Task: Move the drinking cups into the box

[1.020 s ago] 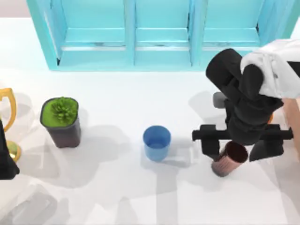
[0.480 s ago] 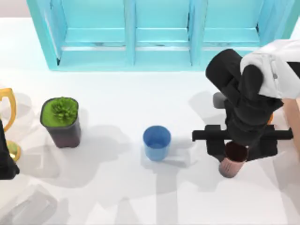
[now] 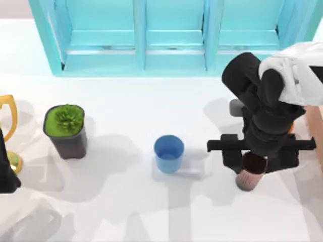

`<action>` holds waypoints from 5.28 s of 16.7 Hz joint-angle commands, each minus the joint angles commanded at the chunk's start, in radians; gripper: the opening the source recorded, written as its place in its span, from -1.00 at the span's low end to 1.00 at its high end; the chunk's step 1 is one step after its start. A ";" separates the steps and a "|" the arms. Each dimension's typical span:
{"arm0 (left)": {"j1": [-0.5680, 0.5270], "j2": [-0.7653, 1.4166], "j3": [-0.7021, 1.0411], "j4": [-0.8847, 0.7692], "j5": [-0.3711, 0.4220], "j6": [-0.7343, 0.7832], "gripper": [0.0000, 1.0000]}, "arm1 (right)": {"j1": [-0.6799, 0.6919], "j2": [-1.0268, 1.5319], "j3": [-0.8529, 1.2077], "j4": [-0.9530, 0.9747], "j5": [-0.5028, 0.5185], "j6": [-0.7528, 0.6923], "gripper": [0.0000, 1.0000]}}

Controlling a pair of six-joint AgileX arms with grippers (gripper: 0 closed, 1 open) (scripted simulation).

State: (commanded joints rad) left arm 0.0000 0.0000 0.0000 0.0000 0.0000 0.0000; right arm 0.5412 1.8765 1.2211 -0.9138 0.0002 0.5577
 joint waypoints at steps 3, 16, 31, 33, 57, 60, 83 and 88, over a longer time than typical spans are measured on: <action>0.000 0.000 0.000 0.000 0.000 0.000 1.00 | -0.056 -0.052 0.032 -0.069 -0.001 -0.064 -1.00; 0.000 0.000 0.000 0.000 0.000 0.000 1.00 | -0.288 -0.235 0.114 -0.356 0.000 -0.293 -1.00; 0.000 0.000 0.000 0.000 0.000 0.000 1.00 | -0.948 -0.485 0.051 -0.498 0.016 -0.957 -1.00; 0.000 0.000 0.000 0.000 0.000 0.000 1.00 | -0.953 -0.488 0.049 -0.499 0.016 -0.962 -1.00; 0.000 0.000 0.000 0.000 0.000 0.000 1.00 | -0.951 -0.481 -0.202 -0.240 0.016 -0.960 0.36; 0.000 0.000 0.000 0.000 0.000 0.000 1.00 | -0.951 -0.481 -0.202 -0.240 0.016 -0.960 0.81; 0.000 0.000 0.000 0.000 0.000 0.000 1.00 | -0.958 -0.458 0.215 -0.634 0.016 -0.967 1.00; 0.000 0.000 0.000 0.000 0.000 0.000 1.00 | -0.943 -0.447 0.225 -0.633 0.016 -0.955 1.00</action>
State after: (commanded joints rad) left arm 0.0000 0.0000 0.0000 0.0000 0.0000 0.0000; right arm -0.4023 1.4291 1.4461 -1.5464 0.0157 -0.3971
